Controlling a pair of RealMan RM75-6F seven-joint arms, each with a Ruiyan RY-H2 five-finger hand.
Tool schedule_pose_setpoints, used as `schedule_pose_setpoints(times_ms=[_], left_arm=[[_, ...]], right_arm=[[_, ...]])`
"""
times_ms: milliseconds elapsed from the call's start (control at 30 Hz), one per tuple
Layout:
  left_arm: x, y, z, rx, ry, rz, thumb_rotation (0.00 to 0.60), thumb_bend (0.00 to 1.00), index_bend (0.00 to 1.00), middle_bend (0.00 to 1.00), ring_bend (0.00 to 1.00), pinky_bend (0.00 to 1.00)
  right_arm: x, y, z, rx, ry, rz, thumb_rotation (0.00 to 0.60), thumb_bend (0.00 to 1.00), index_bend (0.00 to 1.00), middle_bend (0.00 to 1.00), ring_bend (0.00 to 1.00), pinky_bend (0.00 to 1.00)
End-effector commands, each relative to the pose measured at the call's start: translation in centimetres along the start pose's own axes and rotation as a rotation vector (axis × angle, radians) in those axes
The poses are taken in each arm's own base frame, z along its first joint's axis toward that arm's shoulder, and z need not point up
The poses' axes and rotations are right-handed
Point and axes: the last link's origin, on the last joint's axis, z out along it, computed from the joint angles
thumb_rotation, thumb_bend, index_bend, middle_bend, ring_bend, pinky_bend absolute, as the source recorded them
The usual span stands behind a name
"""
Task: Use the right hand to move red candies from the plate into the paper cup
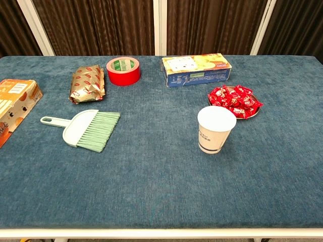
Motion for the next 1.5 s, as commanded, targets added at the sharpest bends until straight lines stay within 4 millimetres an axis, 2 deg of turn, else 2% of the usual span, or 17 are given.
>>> schedule_pose_setpoints(times_ms=[33, 133, 200, 267, 333, 367, 433, 567, 633, 667, 733, 800, 933, 1100, 1400, 1500], left_arm=[[-0.1, 0.2, 0.0, -0.010, -0.003, -0.001, 0.485, 0.06, 0.14, 0.14, 0.05, 0.19], [0.1, 0.7, 0.0, -0.026, 0.000, -0.002, 0.480, 0.06, 0.14, 0.14, 0.05, 0.19], [0.3, 0.8, 0.0, -0.032, 0.005, -0.003, 0.483, 0.06, 0.14, 0.14, 0.05, 0.19], [0.4, 0.9, 0.0, -0.035, 0.009, -0.009, 0.485, 0.06, 0.14, 0.14, 0.05, 0.19], [0.5, 1.1, -0.1, -0.034, 0.014, -0.018, 0.493, 0.06, 0.14, 0.14, 0.05, 0.19], [0.4, 1.1, -0.2, -0.031, 0.018, -0.019, 0.522, 0.06, 0.14, 0.14, 0.05, 0.19], [0.5, 1.1, -0.4, -0.029, 0.021, 0.000, 0.583, 0.06, 0.14, 0.14, 0.05, 0.19], [0.4, 0.8, -0.5, -0.017, 0.014, 0.027, 0.599, 0.06, 0.14, 0.14, 0.05, 0.19], [0.3, 0.5, -0.6, -0.007, 0.001, 0.050, 0.598, 0.07, 0.14, 0.14, 0.05, 0.19], [0.3, 0.4, -0.6, -0.005, -0.001, 0.064, 0.598, 0.08, 0.14, 0.14, 0.05, 0.19], [0.3, 0.2, -0.7, 0.003, 0.001, 0.091, 0.599, 0.09, 0.14, 0.14, 0.05, 0.19], [0.4, -0.1, -0.7, 0.010, 0.009, 0.118, 0.600, 0.11, 0.14, 0.14, 0.05, 0.19], [0.7, -0.6, -1.0, 0.016, 0.014, 0.159, 0.600, 0.11, 0.14, 0.14, 0.05, 0.19], [0.5, -1.2, -1.3, 0.036, 0.008, 0.148, 0.600, 0.10, 0.14, 0.14, 0.05, 0.19], [0.2, -2.3, -1.6, 0.047, -0.006, 0.130, 0.600, 0.10, 0.14, 0.14, 0.05, 0.19], [0.2, -2.5, -1.6, 0.041, -0.010, 0.126, 0.600, 0.09, 0.14, 0.14, 0.05, 0.19]], right_arm=[[-0.1, 0.0, -0.1, 0.000, -0.007, -0.003, 0.600, 0.08, 0.19, 0.19, 0.09, 0.00], [0.1, 0.0, 0.0, 0.003, -0.004, -0.005, 0.600, 0.08, 0.19, 0.19, 0.09, 0.01], [0.6, 0.1, 0.3, 0.001, 0.007, -0.001, 0.600, 0.08, 0.19, 0.20, 0.11, 0.08], [1.0, 0.0, 0.7, 0.011, 0.011, 0.008, 0.600, 0.09, 0.19, 0.23, 0.20, 0.25], [1.4, -0.2, 1.5, 0.035, 0.007, 0.009, 0.600, 0.10, 0.19, 0.27, 0.38, 0.50], [1.7, -0.4, 2.0, 0.050, 0.006, 0.010, 0.600, 0.10, 0.19, 0.28, 0.46, 0.59], [2.5, -1.1, 3.5, 0.096, 0.020, 0.018, 0.600, 0.12, 0.20, 0.32, 0.56, 0.68], [3.6, -3.4, 6.9, 0.214, 0.026, -0.025, 0.600, 0.18, 0.30, 0.49, 0.64, 0.72], [3.9, -4.9, 8.8, 0.264, 0.007, -0.080, 0.600, 0.20, 0.37, 0.67, 0.70, 0.73], [3.8, -5.5, 9.5, 0.280, -0.013, -0.100, 0.600, 0.20, 0.40, 0.77, 0.74, 0.73], [3.1, -6.9, 11.0, 0.307, -0.081, -0.118, 0.600, 0.20, 0.44, 0.92, 0.81, 0.76], [2.3, -8.0, 11.9, 0.321, -0.132, -0.122, 0.600, 0.20, 0.48, 0.98, 0.88, 0.80], [0.7, -10.1, 13.7, 0.352, -0.150, -0.159, 0.600, 0.19, 0.57, 1.00, 0.97, 0.86], [-2.2, -12.0, 15.5, 0.362, -0.232, -0.195, 0.600, 0.14, 0.61, 1.00, 1.00, 0.91], [-5.9, -15.2, 15.5, 0.385, -0.269, -0.179, 0.600, 0.13, 0.61, 1.00, 1.00, 0.92], [-6.5, -15.8, 15.5, 0.380, -0.274, -0.144, 0.600, 0.15, 0.56, 1.00, 1.00, 0.92]])
